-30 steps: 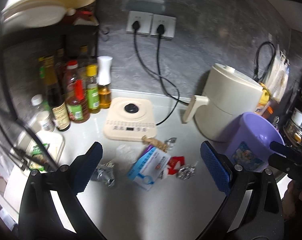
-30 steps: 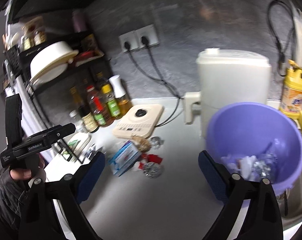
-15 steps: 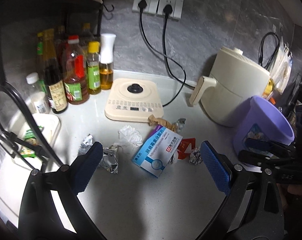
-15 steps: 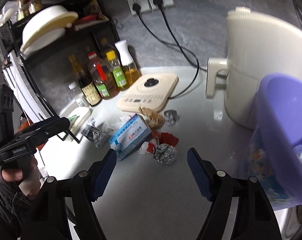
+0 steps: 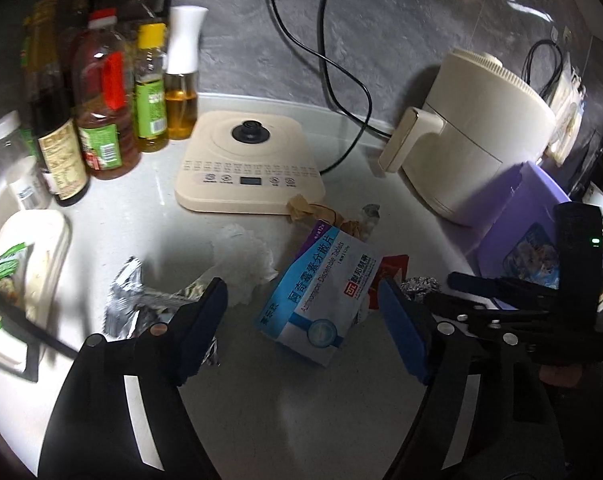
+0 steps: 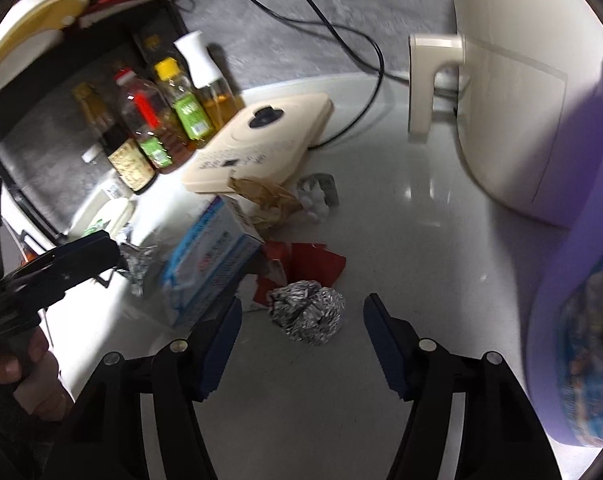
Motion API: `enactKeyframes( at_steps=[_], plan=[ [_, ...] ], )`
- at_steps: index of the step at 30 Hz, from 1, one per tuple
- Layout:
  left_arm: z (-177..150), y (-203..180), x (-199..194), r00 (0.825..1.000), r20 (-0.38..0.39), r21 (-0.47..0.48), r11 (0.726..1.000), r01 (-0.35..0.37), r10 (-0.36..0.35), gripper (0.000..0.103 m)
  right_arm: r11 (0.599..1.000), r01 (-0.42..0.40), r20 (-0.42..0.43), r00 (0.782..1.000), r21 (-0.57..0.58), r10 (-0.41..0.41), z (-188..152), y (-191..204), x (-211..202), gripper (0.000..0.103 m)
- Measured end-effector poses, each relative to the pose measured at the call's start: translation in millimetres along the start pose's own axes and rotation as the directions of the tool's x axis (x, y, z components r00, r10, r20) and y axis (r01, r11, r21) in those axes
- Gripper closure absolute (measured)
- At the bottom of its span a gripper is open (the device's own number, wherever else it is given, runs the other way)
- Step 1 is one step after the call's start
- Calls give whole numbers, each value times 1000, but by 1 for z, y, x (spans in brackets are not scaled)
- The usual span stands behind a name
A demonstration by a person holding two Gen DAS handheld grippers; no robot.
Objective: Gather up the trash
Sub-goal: 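Return to the counter and grasp the foil ball with the right tool, then grasp the blue-and-white medicine box with the left tool while the right tool holds the foil ball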
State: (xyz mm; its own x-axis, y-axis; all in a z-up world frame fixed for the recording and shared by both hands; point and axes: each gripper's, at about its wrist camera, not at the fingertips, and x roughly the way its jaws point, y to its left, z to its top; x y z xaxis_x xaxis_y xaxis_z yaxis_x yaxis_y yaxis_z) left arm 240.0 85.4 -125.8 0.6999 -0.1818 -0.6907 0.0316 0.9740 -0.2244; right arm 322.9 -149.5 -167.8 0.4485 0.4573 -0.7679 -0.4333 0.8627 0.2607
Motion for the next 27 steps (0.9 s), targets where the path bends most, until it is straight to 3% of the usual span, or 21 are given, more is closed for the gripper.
enactKeyframes(
  at_steps=[1,3,13,16,21,22,24,27],
  plan=[
    [1,0,6,1000,-10,7,1000,6,-6,26,1000,-4,-10,1000,10,4,0,-2,6,43],
    [4,0,14,999,-27,13,1000,19,-19,26,999,-22,-33,999,36,23,-1,-6,18,61],
    [10,-16,55,994,-100,100,993,61,-51,25,997,17,-7,1000,75,-16,-15,-13,-11,62],
    [7,-17,67,994,-108,125,992,32,-18,16,997,21,1,1000,76,-21,-20,-16,-22,62],
    [0,-16,81,988,-151,118,993,19,-1,14,997,28,13,999,71,-29,-24,-17,-37,62],
    [-1,-17,82,988,-154,119,993,11,8,16,997,28,16,999,66,-29,-25,-17,-40,62],
    [-2,-19,81,988,-157,110,994,5,13,30,998,22,20,1000,56,-24,-26,-18,-44,62],
    [-1,-24,68,991,-129,92,996,-12,24,35,999,12,23,1000,39,-13,-28,-17,-49,62]
  ],
)
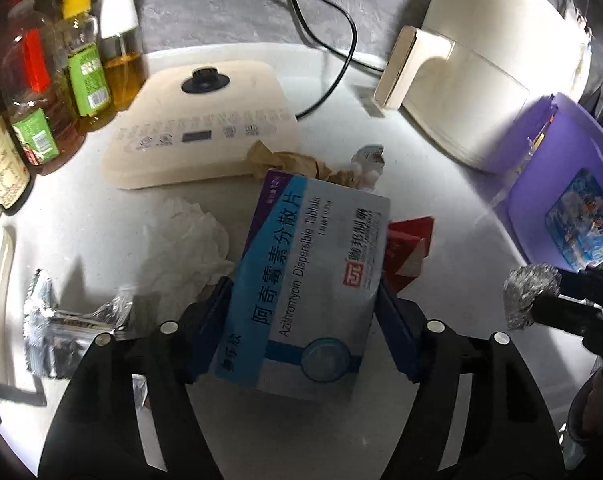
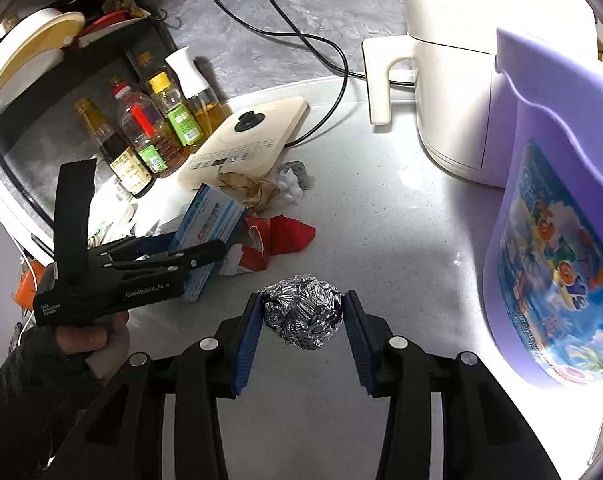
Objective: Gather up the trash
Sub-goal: 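Grasp the blue-and-white medicine box with the left tool while the right tool holds the foil ball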
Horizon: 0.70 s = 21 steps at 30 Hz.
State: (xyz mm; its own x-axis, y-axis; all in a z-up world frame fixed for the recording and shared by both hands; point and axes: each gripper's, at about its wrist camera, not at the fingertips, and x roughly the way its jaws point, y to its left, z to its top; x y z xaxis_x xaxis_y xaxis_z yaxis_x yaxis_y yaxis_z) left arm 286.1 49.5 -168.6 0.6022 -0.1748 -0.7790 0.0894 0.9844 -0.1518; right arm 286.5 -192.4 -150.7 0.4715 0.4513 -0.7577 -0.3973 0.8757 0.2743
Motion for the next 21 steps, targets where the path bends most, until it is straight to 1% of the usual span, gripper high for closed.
enactKeyframes(
  at_steps=[3,5,9,14,17,21],
  plan=[
    [2,-1,-20,999,50,-43,999,1,1,36,1000,1,-4,1000,-30,-2,0,2,-8,62],
    [2,-3,-35,997,81,-54,999,-5,9,36,998,-7,14,1000,-57,8,2,5,-18,62],
    [3,-6,-63,990,132,-69,997,-30,39,36,997,-32,44,998,-73,36,6,10,-33,62],
    [4,-10,-92,979,191,-110,992,-56,76,36,992,-58,70,995,-108,66,12,18,-50,62],
    [3,-15,-108,972,219,-121,991,-63,89,36,987,-70,102,991,-146,85,18,24,-64,62],
    [0,-17,-127,962,250,-137,988,-74,107,35,984,-87,141,984,-157,109,23,29,-81,62]
  ],
)
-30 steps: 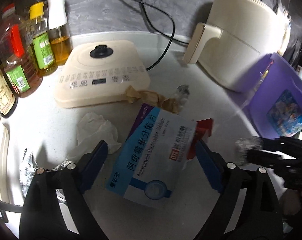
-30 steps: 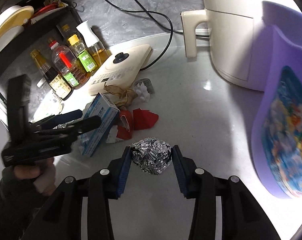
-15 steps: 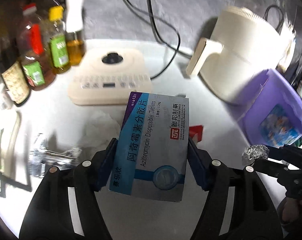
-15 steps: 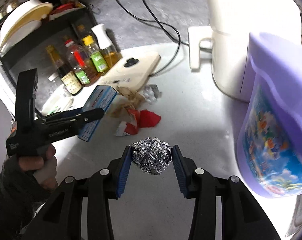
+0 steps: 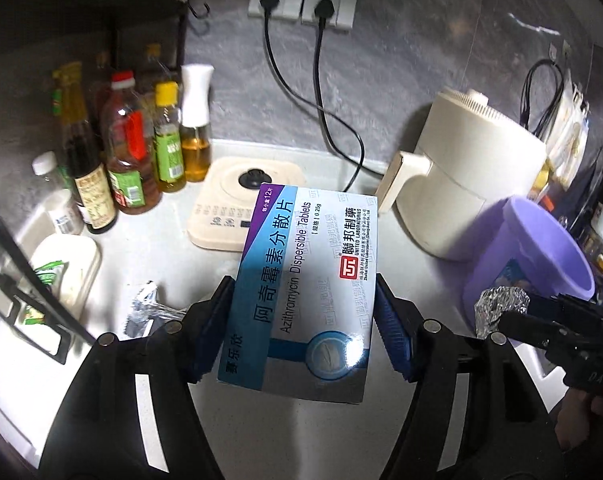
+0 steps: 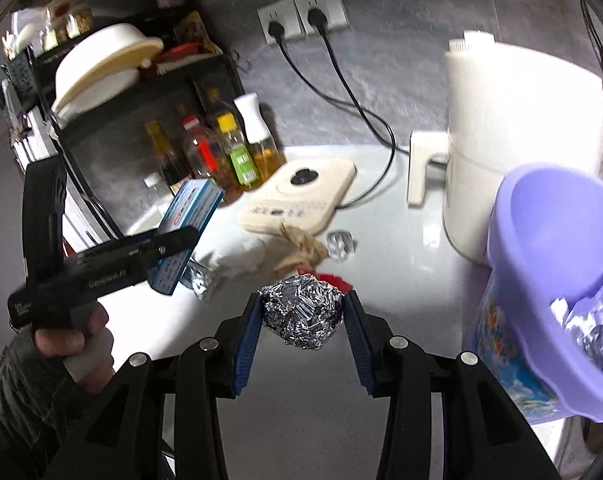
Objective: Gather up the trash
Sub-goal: 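Grasp the blue-and-white medicine box with the left tool while the right tool holds the foil ball, then drop the foil ball into the purple bucket by opening the right tool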
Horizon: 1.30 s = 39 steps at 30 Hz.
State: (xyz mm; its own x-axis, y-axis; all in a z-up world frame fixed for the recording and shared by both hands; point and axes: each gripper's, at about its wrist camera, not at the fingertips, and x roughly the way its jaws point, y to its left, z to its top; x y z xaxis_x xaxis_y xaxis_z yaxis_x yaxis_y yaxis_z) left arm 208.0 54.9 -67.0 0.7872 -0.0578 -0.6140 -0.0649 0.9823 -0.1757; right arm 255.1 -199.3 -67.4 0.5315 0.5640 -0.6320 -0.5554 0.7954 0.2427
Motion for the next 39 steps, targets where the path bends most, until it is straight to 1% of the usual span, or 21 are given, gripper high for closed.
enactKeyframes(
  at_steps=[4,8,13,19,24,30,32,33,34,35,36,37,39],
  plan=[
    [1,-2,-19,999,35,-8,1000,-7,7,35,999,-12,49,999,-36,14,5,6,-17,62],
    [5,-9,-34,998,61,-1,1000,-2,2,35,1000,-8,84,996,-19,9,12,3,-32,62],
    [15,-21,-50,993,114,12,1000,18,-19,35,1000,18,145,989,-9,-16,20,-6,-56,61],
    [29,-38,-58,988,146,44,998,49,-55,35,996,75,201,976,39,-82,31,-28,-80,61],
    [38,-48,-62,980,170,45,995,91,-98,35,990,133,247,958,55,-142,39,-48,-105,61],
    [50,-70,-56,966,197,61,986,158,-167,35,976,193,262,941,101,-213,45,-74,-125,60],
    [51,-79,-53,961,199,68,981,180,-190,35,975,200,256,942,97,-218,45,-80,-127,57],
    [52,-84,-52,959,198,75,979,191,-202,35,974,204,257,940,98,-223,45,-84,-130,41],
    [53,-90,-49,957,196,88,975,202,-216,37,969,220,265,933,115,-244,44,-88,-133,22],
    [54,-95,-46,955,192,99,973,209,-225,39,960,242,281,920,142,-274,42,-95,-139,20],
    [54,-100,-43,955,185,112,971,213,-231,45,955,252,281,915,157,-288,39,-100,-143,20],
    [56,-106,-36,957,167,124,968,217,-236,48,952,258,276,914,165,-296,38,-104,-146,20],
    [57,-108,-28,958,145,117,965,233,-249,48,942,278,270,907,190,-323,33,-112,-152,20]
  ],
)
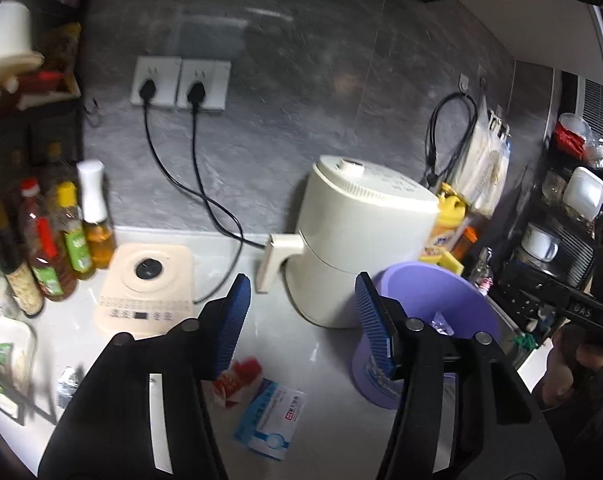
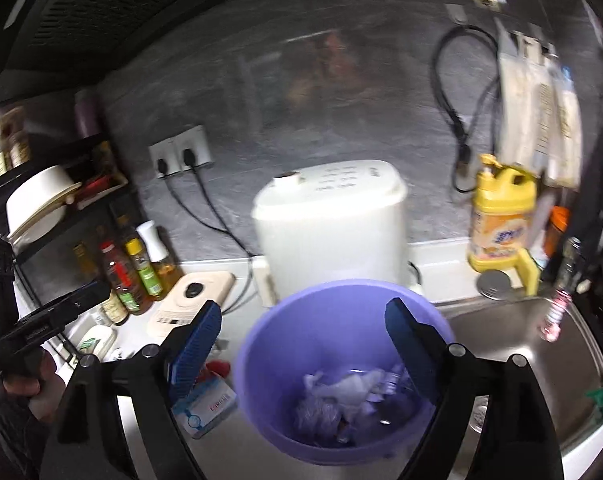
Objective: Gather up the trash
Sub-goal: 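Drop the foil ball into the purple bucket by opening the right tool, then carry the medicine box over the purple bucket and open the left tool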
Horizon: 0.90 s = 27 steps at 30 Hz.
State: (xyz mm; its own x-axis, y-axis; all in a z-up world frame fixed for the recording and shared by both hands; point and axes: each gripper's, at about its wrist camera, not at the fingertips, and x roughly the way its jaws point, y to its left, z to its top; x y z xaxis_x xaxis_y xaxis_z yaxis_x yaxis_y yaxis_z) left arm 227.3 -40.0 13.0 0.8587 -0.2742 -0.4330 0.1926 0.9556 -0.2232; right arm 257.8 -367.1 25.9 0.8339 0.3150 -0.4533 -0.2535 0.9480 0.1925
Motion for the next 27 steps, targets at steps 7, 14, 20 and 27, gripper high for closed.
enactKeyframes(
  at_steps=[7,14,20,27],
  plan=[
    [-25,8,31,993,-116,17,1000,-3,4,29,998,52,9,999,39,-53,-10,-22,-17,17],
    [-69,16,68,965,-263,43,999,31,-18,23,994,87,-16,996,67,-86,-26,-36,-22,15],
    [-101,18,100,932,-360,72,995,69,-39,23,991,107,-43,994,79,-104,-39,-38,-22,14],
    [-133,14,142,884,-467,156,983,95,-12,21,986,144,-70,988,84,-139,-49,-44,-25,14]
  ],
)
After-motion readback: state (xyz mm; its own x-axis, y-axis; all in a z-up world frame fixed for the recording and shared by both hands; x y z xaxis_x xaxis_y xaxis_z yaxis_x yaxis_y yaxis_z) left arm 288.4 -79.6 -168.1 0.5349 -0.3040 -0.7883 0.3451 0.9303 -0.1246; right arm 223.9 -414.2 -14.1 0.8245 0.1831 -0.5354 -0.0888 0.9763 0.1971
